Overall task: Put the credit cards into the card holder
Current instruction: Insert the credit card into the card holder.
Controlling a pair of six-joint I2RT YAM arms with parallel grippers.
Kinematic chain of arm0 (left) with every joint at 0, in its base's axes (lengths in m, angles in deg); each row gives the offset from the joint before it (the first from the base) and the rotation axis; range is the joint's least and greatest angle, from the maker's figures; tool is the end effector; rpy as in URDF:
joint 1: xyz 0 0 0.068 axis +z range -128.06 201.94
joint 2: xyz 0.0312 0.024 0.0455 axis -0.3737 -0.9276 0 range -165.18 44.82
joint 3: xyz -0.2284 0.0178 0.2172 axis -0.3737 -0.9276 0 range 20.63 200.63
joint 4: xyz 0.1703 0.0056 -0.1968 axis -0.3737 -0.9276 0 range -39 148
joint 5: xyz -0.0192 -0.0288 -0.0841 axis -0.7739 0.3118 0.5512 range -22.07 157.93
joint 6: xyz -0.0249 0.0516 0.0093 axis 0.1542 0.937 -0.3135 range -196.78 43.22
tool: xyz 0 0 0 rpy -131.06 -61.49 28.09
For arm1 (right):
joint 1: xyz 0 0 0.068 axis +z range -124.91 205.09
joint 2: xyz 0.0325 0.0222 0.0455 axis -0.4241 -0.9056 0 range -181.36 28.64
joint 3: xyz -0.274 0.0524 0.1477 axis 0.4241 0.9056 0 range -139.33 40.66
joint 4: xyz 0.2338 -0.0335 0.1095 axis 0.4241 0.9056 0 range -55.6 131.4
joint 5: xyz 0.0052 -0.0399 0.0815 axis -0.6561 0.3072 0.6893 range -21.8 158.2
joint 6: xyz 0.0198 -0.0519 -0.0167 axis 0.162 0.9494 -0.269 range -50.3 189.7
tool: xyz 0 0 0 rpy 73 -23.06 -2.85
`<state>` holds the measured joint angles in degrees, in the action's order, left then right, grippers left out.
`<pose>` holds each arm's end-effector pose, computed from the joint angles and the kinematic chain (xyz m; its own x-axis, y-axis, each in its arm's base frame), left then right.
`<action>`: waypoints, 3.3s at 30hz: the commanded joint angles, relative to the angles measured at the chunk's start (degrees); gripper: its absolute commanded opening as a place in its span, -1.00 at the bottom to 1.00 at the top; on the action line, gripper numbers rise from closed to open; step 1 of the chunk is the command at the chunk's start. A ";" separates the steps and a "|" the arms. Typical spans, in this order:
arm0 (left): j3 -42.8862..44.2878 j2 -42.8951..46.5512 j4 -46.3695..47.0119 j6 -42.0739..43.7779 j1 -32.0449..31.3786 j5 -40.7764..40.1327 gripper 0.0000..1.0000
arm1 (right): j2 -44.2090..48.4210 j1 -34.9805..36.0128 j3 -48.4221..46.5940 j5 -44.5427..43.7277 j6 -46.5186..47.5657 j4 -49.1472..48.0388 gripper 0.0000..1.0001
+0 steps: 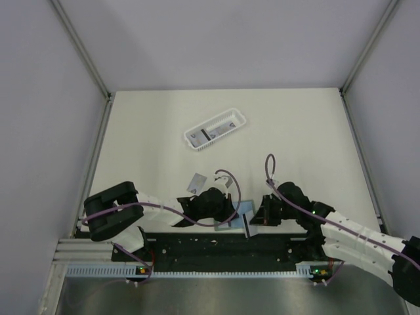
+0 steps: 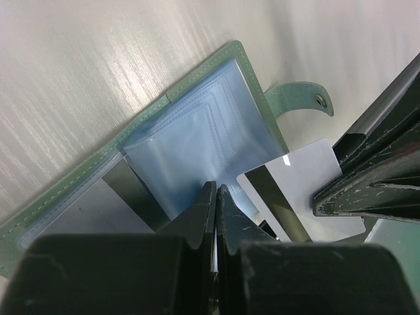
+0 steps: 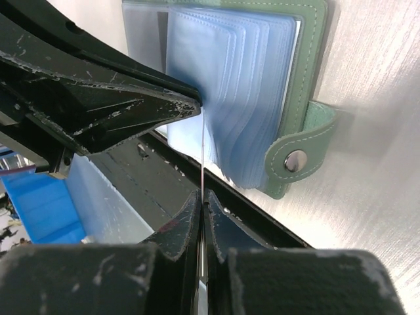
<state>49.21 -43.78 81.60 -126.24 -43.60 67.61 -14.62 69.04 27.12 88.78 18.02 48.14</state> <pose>0.1159 -0.2542 0.1717 -0.8500 0.0336 -0.5257 0.4038 0.6825 -0.6093 0.0756 0.0932 0.1784 -0.9609 0.0940 -0.2604 -0.1282 0.6826 0.7194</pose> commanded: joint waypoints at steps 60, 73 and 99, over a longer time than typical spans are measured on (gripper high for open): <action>-10.73 19.60 -5.93 -1.17 -0.03 -6.36 -1.00 | -9.91 -0.70 0.97 -5.55 -2.46 -8.82 -1.00; -15.48 19.08 -4.35 -3.55 -0.03 -6.45 -1.00 | -3.23 -0.61 -1.49 -2.22 -2.28 -10.92 -1.00; -19.26 31.55 -13.57 -6.36 -0.03 -13.66 -1.00 | -27.39 8.52 -7.20 -2.47 -4.83 -31.14 -1.00</action>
<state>30.63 -14.07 70.62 -132.22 -43.57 56.47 -40.68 75.92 22.84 88.19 13.28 20.97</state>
